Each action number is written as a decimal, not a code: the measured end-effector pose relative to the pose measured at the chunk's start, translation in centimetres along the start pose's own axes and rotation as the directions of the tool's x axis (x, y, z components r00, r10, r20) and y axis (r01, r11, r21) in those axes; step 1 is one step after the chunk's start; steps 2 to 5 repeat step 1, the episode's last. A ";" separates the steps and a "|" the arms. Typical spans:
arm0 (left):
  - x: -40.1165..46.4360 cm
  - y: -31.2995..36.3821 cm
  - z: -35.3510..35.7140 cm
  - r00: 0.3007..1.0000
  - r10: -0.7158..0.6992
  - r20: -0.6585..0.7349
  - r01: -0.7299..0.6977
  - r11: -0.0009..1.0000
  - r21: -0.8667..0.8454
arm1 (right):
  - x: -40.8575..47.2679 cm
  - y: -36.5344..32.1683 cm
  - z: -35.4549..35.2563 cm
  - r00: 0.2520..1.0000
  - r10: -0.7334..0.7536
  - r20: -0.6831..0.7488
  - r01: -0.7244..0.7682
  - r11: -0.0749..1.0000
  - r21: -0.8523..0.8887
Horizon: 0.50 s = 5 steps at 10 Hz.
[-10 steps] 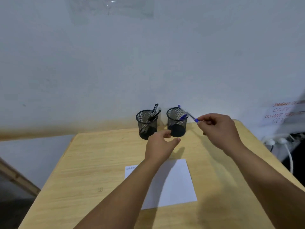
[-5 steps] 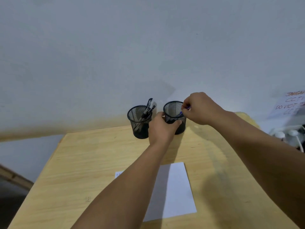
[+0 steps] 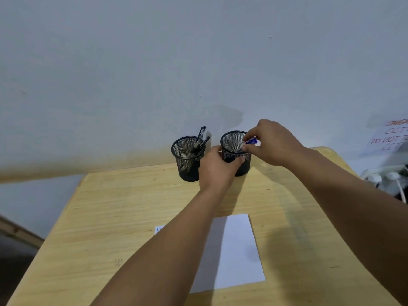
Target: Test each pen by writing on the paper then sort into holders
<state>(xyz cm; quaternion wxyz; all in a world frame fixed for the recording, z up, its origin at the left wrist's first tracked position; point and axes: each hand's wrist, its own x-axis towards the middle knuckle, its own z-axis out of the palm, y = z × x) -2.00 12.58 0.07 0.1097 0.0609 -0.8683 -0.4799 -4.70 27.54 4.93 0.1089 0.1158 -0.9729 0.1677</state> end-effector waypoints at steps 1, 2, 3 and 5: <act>-0.5 0.4 -0.8 1.000 -0.011 0.019 0.011 1.000 -0.008 | -0.7 0.0 -0.4 0.999 0.035 -0.020 -0.033 0.996 0.082; -0.5 0.4 -0.8 1.000 -0.011 0.019 0.011 1.000 -0.008 | -0.7 0.0 -0.4 0.999 0.035 -0.020 -0.033 0.996 0.082; -0.5 0.4 -0.8 1.000 -0.011 0.019 0.011 1.000 -0.008 | -0.7 0.0 -0.4 0.999 0.035 -0.020 -0.033 0.996 0.082; -0.5 0.4 -0.8 1.000 -0.011 0.019 0.011 1.000 -0.008 | -0.7 0.0 -0.4 0.999 0.035 -0.020 -0.033 0.996 0.082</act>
